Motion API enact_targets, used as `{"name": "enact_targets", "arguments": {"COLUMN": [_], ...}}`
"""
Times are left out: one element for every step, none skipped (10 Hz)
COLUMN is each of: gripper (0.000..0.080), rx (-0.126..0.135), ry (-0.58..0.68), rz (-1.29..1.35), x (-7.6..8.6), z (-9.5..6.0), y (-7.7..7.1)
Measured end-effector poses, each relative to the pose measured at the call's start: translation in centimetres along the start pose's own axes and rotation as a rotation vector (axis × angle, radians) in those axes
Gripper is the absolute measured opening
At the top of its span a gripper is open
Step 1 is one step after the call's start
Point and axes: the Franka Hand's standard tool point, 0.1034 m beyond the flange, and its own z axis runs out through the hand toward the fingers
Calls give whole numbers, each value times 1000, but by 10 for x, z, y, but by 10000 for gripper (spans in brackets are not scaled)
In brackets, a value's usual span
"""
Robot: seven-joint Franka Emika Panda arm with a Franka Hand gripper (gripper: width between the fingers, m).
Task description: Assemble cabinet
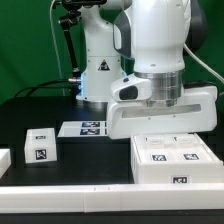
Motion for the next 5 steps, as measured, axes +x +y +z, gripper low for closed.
{"name": "enact_targets", "arguments": {"gripper": [203, 121, 25, 25, 5], "rx": [0, 0, 0, 0, 0], "ry": [0, 0, -1, -1, -1], "rz": [-4, -6, -7, -8, -9], "x": [0, 0, 0, -1, -1], "z": [0, 0, 0, 0, 0], "y": [0, 0, 0, 0, 0]}}
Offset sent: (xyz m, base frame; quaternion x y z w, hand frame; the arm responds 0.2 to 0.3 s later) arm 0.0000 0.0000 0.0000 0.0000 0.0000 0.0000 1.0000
